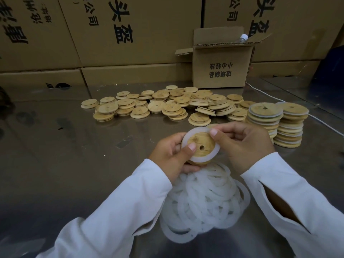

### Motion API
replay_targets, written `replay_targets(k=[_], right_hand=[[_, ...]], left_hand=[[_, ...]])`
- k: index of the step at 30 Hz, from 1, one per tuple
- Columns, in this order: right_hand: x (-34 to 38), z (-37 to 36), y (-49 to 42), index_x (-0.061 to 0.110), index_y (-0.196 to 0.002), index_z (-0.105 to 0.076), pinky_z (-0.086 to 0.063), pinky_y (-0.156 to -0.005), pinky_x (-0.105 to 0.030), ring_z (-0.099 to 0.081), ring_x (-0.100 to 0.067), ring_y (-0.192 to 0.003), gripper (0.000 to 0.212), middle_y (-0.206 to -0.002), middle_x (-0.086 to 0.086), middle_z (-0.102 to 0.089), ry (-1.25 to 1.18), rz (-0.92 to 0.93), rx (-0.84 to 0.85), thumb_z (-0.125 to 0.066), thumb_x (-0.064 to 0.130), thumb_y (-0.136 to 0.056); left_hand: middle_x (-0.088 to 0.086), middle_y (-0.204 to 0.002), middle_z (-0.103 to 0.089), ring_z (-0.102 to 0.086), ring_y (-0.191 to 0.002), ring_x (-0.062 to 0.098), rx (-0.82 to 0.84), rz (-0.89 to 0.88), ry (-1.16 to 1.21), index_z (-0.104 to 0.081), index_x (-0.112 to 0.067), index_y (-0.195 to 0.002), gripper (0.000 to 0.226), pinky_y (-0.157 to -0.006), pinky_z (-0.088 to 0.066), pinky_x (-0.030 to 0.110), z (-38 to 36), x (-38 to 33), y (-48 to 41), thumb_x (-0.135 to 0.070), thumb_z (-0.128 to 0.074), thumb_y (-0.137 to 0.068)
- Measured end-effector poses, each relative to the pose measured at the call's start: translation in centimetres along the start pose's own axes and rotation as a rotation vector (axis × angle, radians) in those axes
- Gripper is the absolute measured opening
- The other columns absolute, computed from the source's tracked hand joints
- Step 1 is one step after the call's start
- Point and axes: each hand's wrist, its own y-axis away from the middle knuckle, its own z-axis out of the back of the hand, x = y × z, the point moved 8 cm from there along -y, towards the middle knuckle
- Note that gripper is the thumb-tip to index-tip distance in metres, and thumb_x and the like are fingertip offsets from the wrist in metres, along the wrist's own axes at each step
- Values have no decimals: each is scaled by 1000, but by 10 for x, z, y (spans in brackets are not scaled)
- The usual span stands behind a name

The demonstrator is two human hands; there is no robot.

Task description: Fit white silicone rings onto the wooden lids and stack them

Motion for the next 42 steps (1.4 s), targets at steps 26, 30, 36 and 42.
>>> replay_targets(k=[26, 30, 36, 42], right_hand=[[1, -2, 0, 27, -78, -60, -45, -57, -12, -54, -2, -59, 9, -67, 4, -62, 62, 57, -13, -67, 28, -73], [4, -3, 2, 24, -71, -60, -41, -56, -7, -51, 2, -61, 8, -67, 7, -60, 129, 108, -38, -66, 22, -75], [9, -7, 4, 28, -69, -60, -47, -66, -23, -58, -6, -70, 11, -71, 9, -63, 158, 178, 4, -64, 21, -77], [11, -13, 5, 33, -69, -57, -47, -72, -27, -58, -9, -76, 20, -74, 12, -62, 177, 184, 68, -60, 17, -82]], left_hand=[[7, -86, -69, -69, -74, 18, -118, 22, 164, -60, -15, -97, 16, -57, -56, 22, 7, -2, -3, -8, -46, -93], [6, -87, -70, -70, -75, 18, -104, 68, 281, -59, -13, -97, 17, -62, -58, 27, 7, 3, -4, -1, -50, -89], [9, -92, -68, -66, -85, 23, -97, 3, 141, -62, -13, -97, 27, -74, -58, 34, 9, 2, -4, 7, -60, -79], [8, -86, -71, -66, -83, 21, -186, -86, -34, -67, -18, -89, 13, -81, -54, 34, 17, -6, -2, -8, -62, -83]])
